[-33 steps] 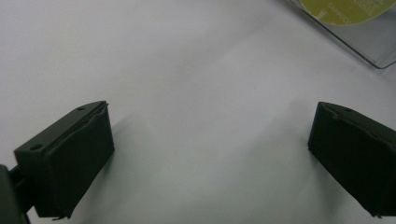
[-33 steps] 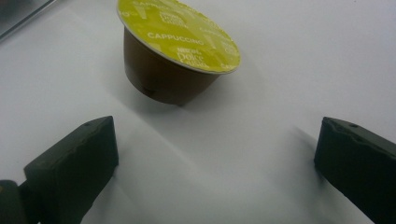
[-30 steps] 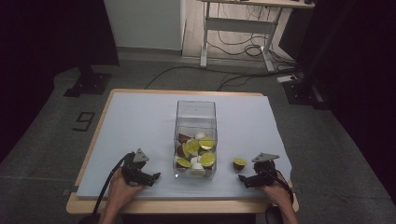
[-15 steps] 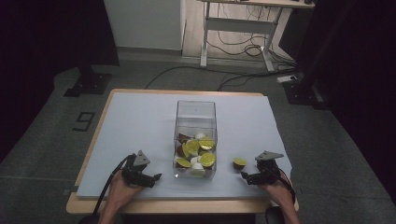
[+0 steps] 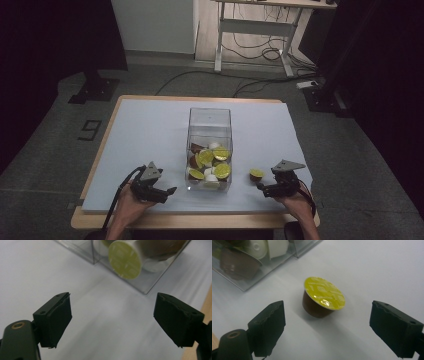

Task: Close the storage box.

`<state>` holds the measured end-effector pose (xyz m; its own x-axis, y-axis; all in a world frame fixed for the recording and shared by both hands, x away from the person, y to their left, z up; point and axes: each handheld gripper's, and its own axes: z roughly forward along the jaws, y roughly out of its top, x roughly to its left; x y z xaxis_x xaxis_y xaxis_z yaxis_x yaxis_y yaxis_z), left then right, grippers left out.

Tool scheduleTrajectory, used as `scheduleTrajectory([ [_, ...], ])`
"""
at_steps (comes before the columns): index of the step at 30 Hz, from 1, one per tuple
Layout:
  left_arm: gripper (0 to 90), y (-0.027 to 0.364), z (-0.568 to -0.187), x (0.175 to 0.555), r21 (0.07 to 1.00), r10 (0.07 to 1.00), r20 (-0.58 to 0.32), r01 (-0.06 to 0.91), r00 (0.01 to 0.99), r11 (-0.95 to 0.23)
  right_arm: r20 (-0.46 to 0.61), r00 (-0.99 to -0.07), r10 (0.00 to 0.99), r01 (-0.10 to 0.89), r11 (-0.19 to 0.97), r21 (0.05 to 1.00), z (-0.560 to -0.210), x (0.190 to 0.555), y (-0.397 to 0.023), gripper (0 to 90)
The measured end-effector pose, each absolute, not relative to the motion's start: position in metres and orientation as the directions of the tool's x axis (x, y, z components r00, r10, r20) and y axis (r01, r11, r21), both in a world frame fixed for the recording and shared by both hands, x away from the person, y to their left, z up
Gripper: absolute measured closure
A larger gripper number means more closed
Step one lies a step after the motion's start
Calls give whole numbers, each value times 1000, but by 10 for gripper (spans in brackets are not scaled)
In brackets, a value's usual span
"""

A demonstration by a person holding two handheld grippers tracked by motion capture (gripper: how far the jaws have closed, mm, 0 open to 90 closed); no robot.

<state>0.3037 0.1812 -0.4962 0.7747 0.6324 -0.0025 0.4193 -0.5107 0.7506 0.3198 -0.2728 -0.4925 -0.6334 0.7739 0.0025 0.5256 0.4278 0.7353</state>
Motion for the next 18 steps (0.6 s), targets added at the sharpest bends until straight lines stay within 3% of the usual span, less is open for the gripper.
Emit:
scheduleTrajectory([
  [18, 170, 163, -483, 296, 775, 578, -9, 371, 816, -511, 20, -719, 695, 466, 461, 755, -478, 316, -237, 142],
])
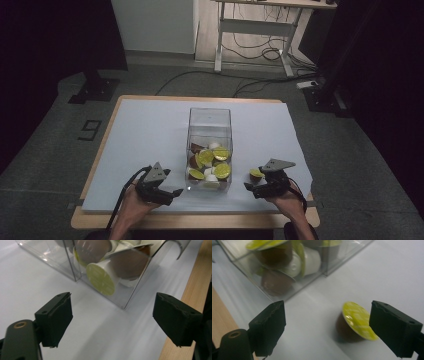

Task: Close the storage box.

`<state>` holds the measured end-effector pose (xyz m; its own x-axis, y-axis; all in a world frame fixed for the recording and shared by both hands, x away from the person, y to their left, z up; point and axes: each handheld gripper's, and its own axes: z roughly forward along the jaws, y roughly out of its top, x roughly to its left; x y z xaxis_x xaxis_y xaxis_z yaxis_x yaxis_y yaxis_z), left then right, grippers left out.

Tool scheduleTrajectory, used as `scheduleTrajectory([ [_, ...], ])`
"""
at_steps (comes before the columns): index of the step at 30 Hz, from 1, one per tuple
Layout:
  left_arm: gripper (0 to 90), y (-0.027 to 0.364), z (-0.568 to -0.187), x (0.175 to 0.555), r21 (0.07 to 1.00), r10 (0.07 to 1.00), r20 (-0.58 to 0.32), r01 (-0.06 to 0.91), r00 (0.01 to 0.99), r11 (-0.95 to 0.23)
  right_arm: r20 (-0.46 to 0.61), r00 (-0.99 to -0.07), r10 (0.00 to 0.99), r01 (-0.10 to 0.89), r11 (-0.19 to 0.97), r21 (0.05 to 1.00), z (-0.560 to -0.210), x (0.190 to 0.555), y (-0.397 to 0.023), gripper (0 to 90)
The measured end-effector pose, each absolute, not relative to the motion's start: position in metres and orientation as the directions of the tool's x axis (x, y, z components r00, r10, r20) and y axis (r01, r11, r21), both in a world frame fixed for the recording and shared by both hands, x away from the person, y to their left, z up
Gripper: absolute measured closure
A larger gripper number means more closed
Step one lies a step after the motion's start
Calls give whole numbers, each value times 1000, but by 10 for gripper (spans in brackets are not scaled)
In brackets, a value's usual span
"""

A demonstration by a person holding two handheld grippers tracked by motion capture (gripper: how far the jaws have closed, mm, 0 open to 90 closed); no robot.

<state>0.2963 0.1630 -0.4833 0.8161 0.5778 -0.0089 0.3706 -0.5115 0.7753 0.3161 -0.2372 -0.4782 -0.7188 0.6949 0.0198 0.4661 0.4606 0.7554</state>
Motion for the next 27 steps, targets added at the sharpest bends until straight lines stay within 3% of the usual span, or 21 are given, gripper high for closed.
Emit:
scheduleTrajectory([
  [11, 244, 150, -483, 296, 789, 561, -3, 347, 828, -507, 60, -775, 629, 441, 471, 763, -473, 312, -213, 150],
  [19, 378, 145, -482, 296, 801, 558, 5, 331, 830, -499, 80, -787, 612, 443, 471, 763, -473, 312, -202, 173],
  [27, 421, 141, -485, 295, 803, 546, -15, 336, 837, -493, 57, -796, 603, 429, 494, 757, -472, 313, -195, 282],
])
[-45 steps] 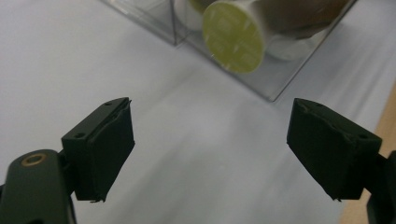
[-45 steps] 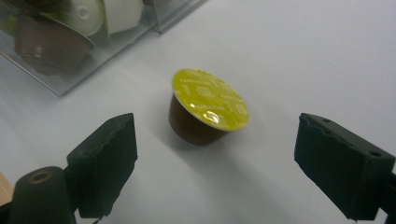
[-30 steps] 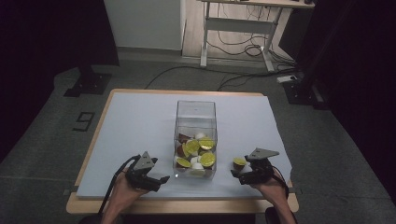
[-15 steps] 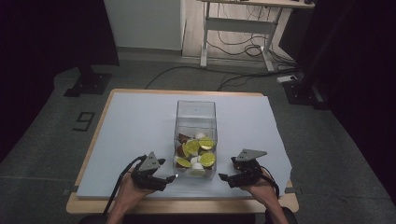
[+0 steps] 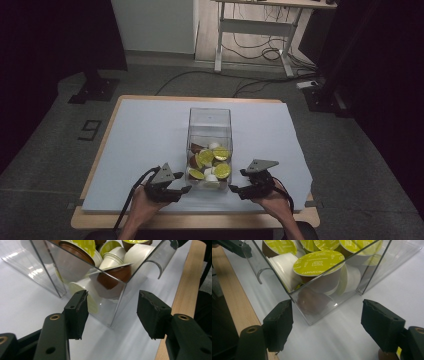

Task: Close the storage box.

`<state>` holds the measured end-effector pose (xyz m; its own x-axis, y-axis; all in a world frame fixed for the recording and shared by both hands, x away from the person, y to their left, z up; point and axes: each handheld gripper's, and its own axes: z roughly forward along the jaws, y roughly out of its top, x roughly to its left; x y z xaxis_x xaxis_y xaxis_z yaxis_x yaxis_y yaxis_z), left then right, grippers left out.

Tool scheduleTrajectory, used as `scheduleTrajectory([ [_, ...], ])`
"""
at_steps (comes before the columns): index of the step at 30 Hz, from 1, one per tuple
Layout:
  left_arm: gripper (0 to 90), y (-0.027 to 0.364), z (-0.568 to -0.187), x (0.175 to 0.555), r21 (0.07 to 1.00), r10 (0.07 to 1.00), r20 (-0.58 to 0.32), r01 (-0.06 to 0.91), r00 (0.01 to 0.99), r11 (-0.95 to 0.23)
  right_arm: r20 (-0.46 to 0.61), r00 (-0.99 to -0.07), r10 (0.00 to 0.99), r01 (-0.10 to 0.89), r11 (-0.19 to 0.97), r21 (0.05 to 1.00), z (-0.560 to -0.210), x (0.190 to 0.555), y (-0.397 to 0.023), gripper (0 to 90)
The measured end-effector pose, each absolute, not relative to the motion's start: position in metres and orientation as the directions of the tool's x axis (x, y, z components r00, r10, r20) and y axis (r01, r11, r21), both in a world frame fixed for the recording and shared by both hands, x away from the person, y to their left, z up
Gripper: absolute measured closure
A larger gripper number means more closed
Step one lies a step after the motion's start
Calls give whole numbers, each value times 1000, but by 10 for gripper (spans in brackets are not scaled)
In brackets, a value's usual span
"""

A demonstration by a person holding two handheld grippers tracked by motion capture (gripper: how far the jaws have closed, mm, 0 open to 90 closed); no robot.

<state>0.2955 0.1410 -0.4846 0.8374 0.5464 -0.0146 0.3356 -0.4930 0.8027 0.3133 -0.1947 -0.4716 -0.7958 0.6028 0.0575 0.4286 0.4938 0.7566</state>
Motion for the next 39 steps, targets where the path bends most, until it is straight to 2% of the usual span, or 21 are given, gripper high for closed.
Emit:
scheduleTrajectory([
  [6, 457, 140, -485, 296, 804, 551, -8, 333, 834, -492, 36, -797, 602, 415, 504, 757, -469, 312, -192, 380],
  [10, 477, 139, -484, 298, 806, 558, -2, 332, 830, -491, 41, -796, 604, 418, 499, 759, -467, 314, -191, 398],
  [16, 507, 136, -482, 300, 812, 560, 7, 322, 829, -487, 42, -799, 599, 416, 502, 758, -466, 315, -188, 511],
  [21, 525, 134, -482, 302, 814, 563, 3, 325, 826, -481, 56, -793, 607, 428, 489, 760, -465, 319, -190, 545],
  [28, 576, 131, -483, 306, 811, 565, -5, 334, 825, -481, 44, -787, 615, 427, 492, 759, -464, 319, -187, 559],
  [31, 589, 133, -483, 308, 813, 574, -9, 340, 819, -473, 42, -784, 620, 431, 494, 755, -464, 319, -188, 507],
  [34, 597, 134, -484, 311, 816, 583, -12, 345, 812, -464, 55, -782, 621, 441, 488, 753, -463, 317, -191, 498],
  [39, 601, 134, -483, 314, 816, 591, -9, 348, 807, -462, 82, -788, 610, 451, 481, 752, -461, 314, -193, 536],
])
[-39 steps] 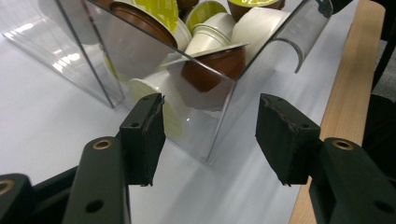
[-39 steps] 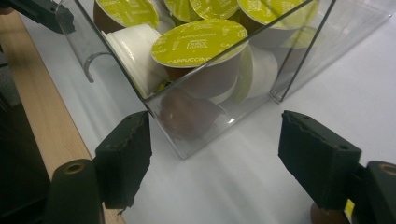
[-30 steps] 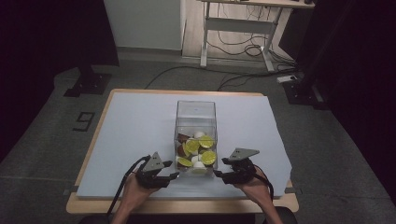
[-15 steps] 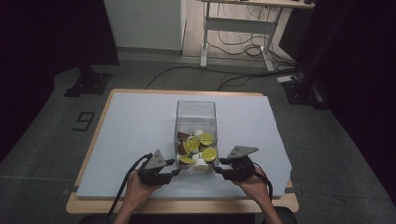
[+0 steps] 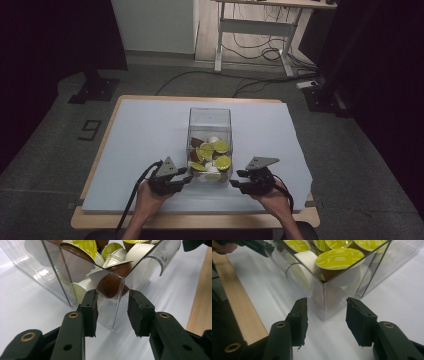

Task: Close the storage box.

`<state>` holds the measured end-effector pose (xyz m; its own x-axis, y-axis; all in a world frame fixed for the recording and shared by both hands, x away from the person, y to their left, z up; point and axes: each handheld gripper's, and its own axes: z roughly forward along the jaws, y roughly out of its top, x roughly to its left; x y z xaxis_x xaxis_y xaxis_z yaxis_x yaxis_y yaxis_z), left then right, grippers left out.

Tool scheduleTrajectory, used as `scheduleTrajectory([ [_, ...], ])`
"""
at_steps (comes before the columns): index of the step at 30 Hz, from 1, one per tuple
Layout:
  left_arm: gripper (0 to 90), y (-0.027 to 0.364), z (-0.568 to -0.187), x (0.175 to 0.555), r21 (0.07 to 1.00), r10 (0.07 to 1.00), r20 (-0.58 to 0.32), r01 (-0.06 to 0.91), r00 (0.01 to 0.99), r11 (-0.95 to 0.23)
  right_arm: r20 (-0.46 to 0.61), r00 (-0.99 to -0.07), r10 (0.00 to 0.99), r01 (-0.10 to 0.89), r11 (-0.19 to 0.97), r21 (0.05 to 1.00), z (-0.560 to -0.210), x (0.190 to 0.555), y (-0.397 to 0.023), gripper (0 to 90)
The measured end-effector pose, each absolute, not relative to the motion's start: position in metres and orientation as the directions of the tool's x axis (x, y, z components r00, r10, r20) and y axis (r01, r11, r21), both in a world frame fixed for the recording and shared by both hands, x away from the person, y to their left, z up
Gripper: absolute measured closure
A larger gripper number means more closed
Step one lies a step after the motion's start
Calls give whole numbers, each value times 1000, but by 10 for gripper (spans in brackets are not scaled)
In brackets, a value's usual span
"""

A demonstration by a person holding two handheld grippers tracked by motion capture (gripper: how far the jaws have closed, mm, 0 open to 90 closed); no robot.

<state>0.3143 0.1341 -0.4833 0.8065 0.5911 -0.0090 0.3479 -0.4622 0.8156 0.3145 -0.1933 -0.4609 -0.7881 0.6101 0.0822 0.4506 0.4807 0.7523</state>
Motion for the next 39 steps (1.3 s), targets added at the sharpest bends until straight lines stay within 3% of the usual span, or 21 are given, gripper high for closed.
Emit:
scheduleTrajectory([
  [15, 598, 132, -485, 324, 821, 614, -17, 362, 789, -441, 91, -832, 547, 422, 519, 744, -455, 311, -177, 653],
  [31, 587, 131, -488, 329, 826, 638, -23, 374, 769, -421, 63, -826, 560, 402, 507, 763, -453, 327, -149, 817],
  [39, 500, 142, -488, 327, 825, 669, -46, 406, 742, -393, 72, -821, 567, 406, 490, 771, -454, 328, -149, 828],
])
